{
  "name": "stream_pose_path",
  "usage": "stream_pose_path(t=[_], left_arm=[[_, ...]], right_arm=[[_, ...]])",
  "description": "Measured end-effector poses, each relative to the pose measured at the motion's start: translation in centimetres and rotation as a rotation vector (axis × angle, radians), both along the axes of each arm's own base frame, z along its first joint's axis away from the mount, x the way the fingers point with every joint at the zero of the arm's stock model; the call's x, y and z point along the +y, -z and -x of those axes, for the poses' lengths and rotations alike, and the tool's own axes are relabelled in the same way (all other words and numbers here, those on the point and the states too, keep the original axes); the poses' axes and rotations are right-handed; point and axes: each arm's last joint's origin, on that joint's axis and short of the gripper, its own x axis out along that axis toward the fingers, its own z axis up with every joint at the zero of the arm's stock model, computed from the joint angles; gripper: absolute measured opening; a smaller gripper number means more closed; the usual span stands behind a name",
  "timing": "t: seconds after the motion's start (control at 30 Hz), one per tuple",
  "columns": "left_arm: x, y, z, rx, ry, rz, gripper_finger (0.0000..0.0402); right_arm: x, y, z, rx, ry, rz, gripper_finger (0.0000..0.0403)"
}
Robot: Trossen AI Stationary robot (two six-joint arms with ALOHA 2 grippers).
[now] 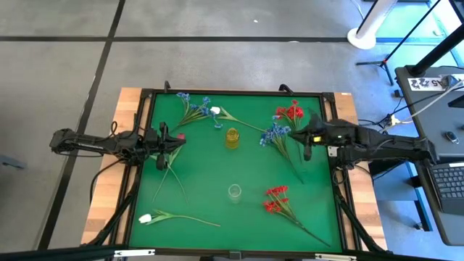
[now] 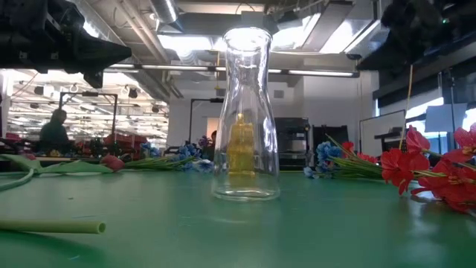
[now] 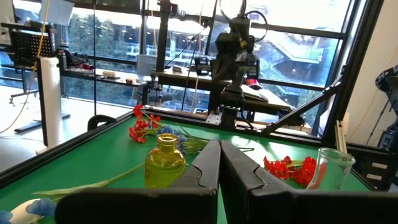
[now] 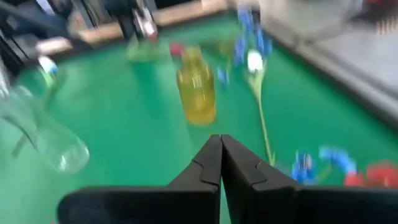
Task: Sort flowers into vase by color
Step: Put the right blue flowers into the yellow flower vase
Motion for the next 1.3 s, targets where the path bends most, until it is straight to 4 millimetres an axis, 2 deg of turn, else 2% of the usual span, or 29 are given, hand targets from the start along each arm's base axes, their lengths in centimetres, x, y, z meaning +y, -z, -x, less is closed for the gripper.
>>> stream_pose_path(t=[0.2,0.33,0.53,0.67,0.83,1.1,1.3], left_arm=[[0.0,0.0,0.0,0.0,0.0,0.0,0.0],[0.0,0.0,0.0,0.0,0.0,0.0,0.0],[0.0,0.0,0.0,0.001,0.0,0.0,0.0],[0.0,0.0,0.0,0.004,0.0,0.0,0.0],[0.0,0.0,0.0,0.004,0.0,0.0,0.0],[0.0,0.1,0.0,0.007,0.0,0.0,0.0],[0.0,0.1,0.0,0.008,0.0,0.0,0.0]], right_arm=[[0.0,2.2,-1.7,0.218,-0.003,-0.157,0.0008],[0.1,3.6,-2.3,0.339,-0.003,-0.246,0.0027],[-0.1,5.3,-3.5,0.455,0.044,-0.263,0.0097],[-0.5,6.7,-4.3,0.538,0.175,-0.244,0.0145],[-0.8,8.7,-5.2,0.632,0.256,-0.266,0.0183],[-0.8,10.6,-6.8,0.66,0.236,-0.339,0.0198],[-0.7,10.9,-7.1,0.656,0.214,-0.362,0.0198]])
